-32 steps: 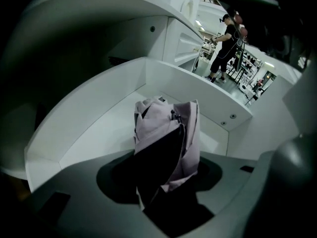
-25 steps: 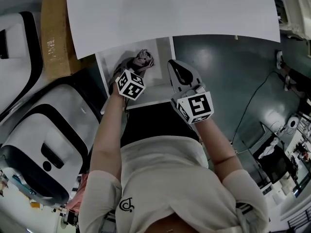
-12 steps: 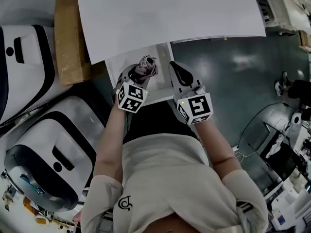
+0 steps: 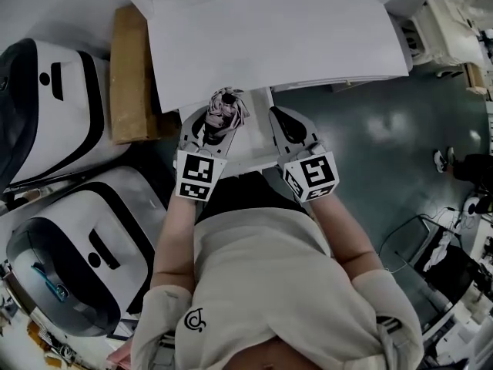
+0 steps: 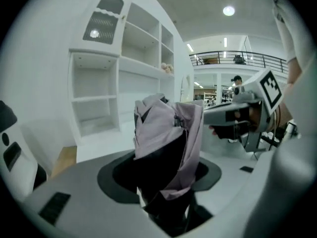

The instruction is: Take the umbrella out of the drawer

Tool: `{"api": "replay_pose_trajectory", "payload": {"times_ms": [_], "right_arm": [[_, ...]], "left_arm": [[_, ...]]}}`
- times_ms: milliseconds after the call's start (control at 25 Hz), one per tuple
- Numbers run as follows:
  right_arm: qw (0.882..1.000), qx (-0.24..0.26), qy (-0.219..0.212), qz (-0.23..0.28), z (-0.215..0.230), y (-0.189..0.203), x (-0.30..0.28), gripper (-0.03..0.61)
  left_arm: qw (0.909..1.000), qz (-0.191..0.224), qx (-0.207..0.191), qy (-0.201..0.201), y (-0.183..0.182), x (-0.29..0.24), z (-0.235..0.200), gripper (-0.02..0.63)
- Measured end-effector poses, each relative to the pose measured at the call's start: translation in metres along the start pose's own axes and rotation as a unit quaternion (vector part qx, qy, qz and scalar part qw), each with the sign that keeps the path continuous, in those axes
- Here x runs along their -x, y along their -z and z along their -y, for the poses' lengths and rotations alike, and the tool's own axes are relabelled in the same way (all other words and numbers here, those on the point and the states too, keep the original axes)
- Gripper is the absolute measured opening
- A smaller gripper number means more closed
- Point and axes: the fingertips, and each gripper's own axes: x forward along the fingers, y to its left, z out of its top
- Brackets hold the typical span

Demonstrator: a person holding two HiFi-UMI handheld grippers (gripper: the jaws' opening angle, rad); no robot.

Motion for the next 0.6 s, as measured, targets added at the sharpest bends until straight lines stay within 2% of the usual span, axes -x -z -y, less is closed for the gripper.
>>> {"api": "replay_pose_trajectory", "payload": {"times_ms": [120,320,600], "right_arm": [[1.000,0.014,-0.013,0.017,-0.003,-0.020,-0.002,0.007],[0.999,0.023,-0.029,0.034,-0.011,-0.046,-0.002,0.006],[0.995,0.045,-0.054,0.064,-0.031,-0.077,-0.006,0.006]], "left_arm": [[0.9987,0.046,0.012,-0.017,-0.034,0.023,-0.008,0.247],[0.9935,0.104,0.002,-0.047,-0.075,0.062,-0.019,0.247],[0.9759,0.190,0.016,-0.107,-0.112,0.120,-0.052,0.247]]}}
